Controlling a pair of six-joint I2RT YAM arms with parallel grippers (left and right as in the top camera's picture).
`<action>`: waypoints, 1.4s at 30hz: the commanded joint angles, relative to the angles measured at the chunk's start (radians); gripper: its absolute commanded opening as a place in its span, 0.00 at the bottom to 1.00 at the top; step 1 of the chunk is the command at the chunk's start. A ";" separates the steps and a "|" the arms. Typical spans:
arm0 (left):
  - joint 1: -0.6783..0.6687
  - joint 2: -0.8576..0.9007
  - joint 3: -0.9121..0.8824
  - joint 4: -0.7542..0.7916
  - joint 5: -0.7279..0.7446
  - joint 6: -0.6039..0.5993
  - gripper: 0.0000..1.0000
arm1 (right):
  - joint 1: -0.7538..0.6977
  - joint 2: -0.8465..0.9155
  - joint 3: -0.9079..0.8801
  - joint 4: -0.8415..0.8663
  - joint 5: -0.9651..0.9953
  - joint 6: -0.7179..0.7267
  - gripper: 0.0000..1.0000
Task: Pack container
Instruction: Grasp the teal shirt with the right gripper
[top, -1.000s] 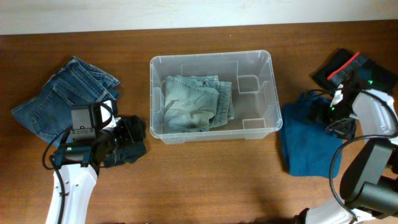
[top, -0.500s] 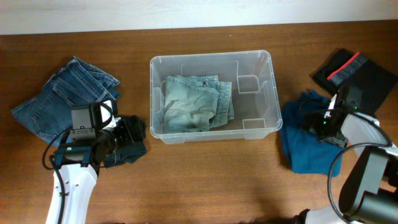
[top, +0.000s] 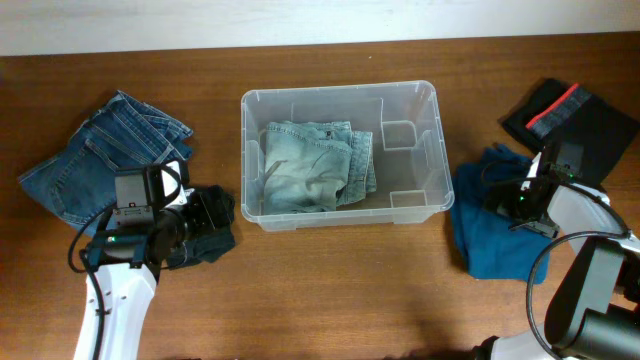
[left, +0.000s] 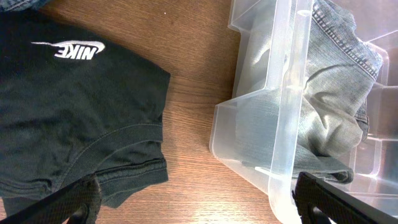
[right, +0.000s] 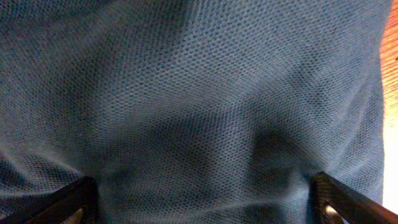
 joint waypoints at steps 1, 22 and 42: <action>-0.003 -0.001 0.004 0.001 -0.007 0.016 0.99 | 0.002 0.100 -0.104 -0.007 0.001 0.020 0.94; -0.003 -0.001 0.004 0.001 -0.007 0.016 0.99 | 0.002 0.097 -0.019 -0.144 -0.031 0.021 0.04; -0.003 0.000 0.004 0.001 -0.007 0.016 1.00 | 0.046 -0.009 0.815 -0.746 -0.124 0.032 0.04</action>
